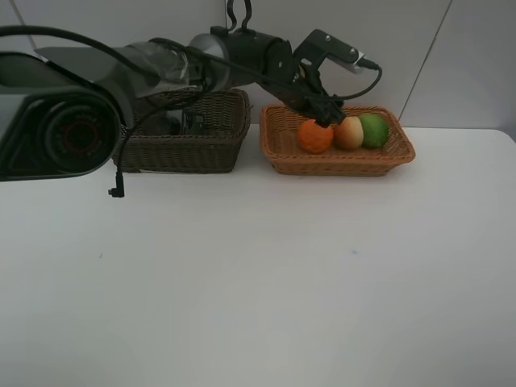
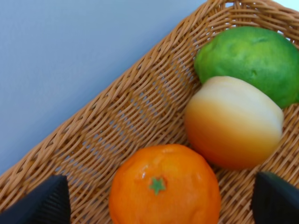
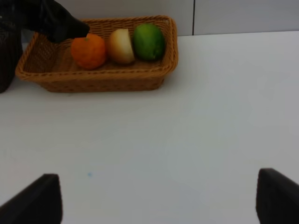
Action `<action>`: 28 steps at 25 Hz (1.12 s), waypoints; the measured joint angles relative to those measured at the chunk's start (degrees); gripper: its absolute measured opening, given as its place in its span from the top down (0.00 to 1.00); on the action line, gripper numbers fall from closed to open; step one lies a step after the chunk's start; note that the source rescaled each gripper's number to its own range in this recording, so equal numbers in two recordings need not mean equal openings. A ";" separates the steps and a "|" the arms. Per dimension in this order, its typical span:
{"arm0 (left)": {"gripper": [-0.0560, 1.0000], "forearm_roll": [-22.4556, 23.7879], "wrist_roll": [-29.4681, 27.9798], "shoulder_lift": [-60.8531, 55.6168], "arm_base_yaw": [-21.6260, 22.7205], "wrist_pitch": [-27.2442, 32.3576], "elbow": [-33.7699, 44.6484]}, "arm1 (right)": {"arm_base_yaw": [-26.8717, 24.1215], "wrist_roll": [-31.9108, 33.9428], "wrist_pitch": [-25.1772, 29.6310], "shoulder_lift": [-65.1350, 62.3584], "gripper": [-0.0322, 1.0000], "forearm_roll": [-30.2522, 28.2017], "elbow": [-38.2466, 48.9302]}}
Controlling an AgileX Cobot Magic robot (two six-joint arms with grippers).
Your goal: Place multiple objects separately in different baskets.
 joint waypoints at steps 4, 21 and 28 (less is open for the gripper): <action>0.00 0.00 0.00 0.00 0.00 0.00 0.00 | 0.00 0.00 0.00 0.00 0.09 0.00 0.00; 0.00 0.76 -2.59 0.00 0.00 6.62 0.00 | 0.00 0.00 0.00 0.00 0.09 -0.05 0.00; 0.00 4.00 -5.11 -3.38 -0.67 17.94 -0.05 | 0.00 0.00 0.00 0.00 0.09 -0.05 0.00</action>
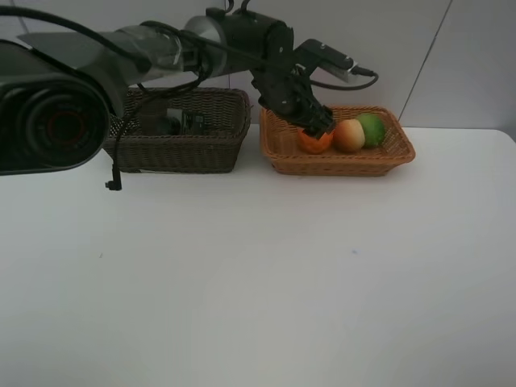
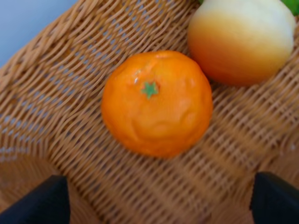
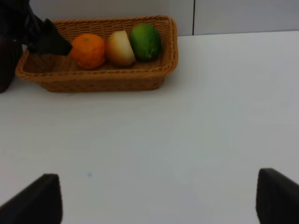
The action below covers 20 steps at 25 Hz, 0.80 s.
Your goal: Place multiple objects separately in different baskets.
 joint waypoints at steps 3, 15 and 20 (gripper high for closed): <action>0.00 0.12 -0.55 -2.46 -0.56 6.26 -0.06 | 0.00 0.00 0.00 0.00 0.09 0.00 0.00; 0.00 0.41 -1.63 -11.77 -0.66 24.48 -0.06 | 0.00 0.00 0.00 0.00 0.09 0.05 0.00; 0.00 1.25 -1.94 -14.72 -0.66 29.50 -0.06 | 0.00 0.00 0.00 0.00 0.09 0.05 0.00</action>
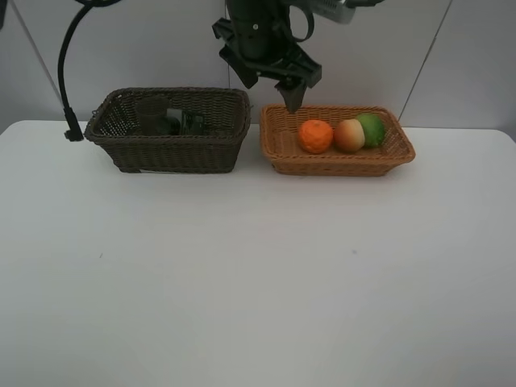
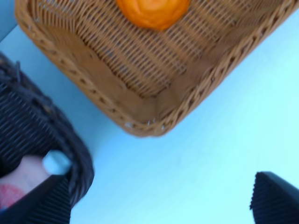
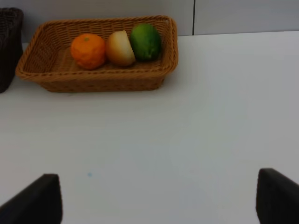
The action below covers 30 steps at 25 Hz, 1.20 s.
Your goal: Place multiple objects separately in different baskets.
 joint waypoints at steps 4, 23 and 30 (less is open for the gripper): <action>0.00 0.42 0.00 -2.68 0.00 2.02 0.70 | 0.00 0.00 0.00 0.00 0.09 0.00 0.00; 0.00 -0.09 -1.97 -33.47 8.80 -1.60 41.07 | 0.00 0.00 0.00 0.00 0.09 0.00 0.00; 0.00 -1.14 -3.87 -48.32 16.52 -2.72 55.78 | 0.00 0.00 0.00 0.00 0.09 0.00 0.00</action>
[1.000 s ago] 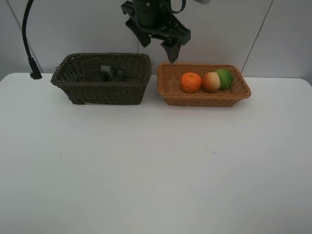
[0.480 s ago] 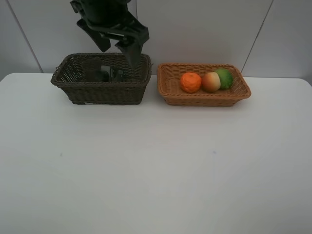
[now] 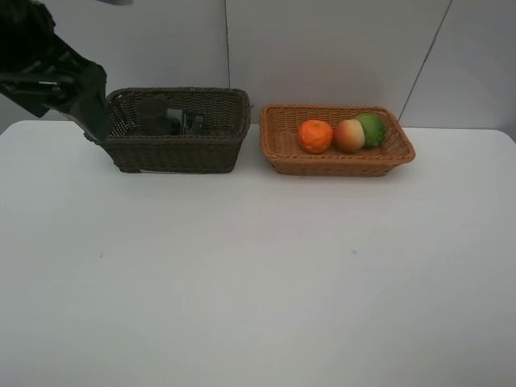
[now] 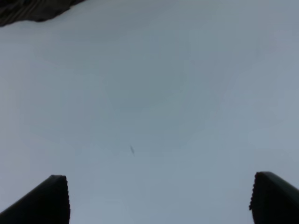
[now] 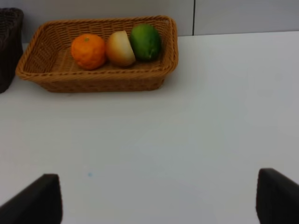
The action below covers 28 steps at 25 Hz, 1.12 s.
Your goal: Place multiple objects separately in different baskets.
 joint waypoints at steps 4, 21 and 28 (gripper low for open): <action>0.00 -1.18 -0.21 -7.77 4.39 0.00 6.62 | 0.00 0.00 0.00 0.00 0.09 0.00 0.00; 0.00 -6.91 -0.39 -39.79 17.80 1.13 27.29 | 0.00 0.00 0.00 0.00 0.09 0.00 0.00; 0.00 -7.08 -0.42 -53.54 19.34 1.89 32.46 | 0.00 0.00 0.00 0.00 0.09 0.00 0.00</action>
